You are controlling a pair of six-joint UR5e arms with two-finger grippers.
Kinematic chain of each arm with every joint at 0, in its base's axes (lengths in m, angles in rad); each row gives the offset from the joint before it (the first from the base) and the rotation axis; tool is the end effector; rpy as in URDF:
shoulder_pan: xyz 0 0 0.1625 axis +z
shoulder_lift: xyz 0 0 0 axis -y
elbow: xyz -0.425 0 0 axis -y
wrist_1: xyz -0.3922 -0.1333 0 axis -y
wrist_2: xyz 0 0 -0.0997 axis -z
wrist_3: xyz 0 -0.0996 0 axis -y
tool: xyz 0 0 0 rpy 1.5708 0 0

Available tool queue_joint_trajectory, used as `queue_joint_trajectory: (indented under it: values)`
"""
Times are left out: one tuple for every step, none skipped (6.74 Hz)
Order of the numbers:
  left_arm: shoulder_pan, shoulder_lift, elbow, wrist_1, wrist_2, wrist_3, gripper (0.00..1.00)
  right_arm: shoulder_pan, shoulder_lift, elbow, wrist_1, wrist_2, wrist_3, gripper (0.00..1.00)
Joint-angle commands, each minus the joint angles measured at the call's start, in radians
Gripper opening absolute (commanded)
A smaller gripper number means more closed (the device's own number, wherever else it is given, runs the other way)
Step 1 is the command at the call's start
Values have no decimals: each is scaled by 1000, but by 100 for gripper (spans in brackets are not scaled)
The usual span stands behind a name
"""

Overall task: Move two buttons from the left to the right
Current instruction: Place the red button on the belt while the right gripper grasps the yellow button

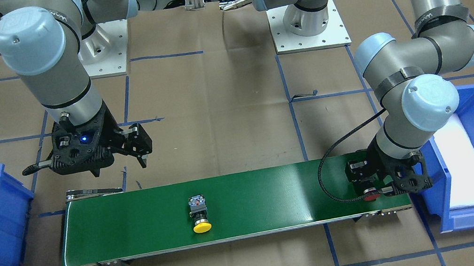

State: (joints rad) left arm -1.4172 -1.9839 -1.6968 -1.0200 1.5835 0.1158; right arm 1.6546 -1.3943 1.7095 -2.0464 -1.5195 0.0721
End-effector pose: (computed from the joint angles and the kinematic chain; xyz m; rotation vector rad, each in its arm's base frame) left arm -0.0375 -0.6211 0.2520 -0.0592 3.1268 -0.0155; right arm 0.1849 -0.5483 0.3770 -0.0243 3.0687 -0.2398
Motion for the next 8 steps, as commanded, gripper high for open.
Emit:
queue_joint_trajectory:
  values:
    - [1,5,28,-11,6,1,99,1,15,-1,-20,28,0,100]
    - [1,35,42,-44,6,1,100,1,29,-1,-21,28,-2,100]
    - [0,104,57,-145,6,1,100,2,49,1,-55,28,-2,100]
    - [-3,170,68,-237,4,1,100,1,70,7,-98,30,-2,100]
    - [-11,224,68,-299,4,-1,100,1,77,13,-98,29,0,100]
    - [-14,256,66,-322,4,-1,100,1,95,10,-101,30,0,100]
    - [-22,279,65,-345,3,-4,100,1,121,-1,-103,29,0,100]
    - [-44,316,65,-377,1,-24,100,1,136,-1,-104,25,0,100]
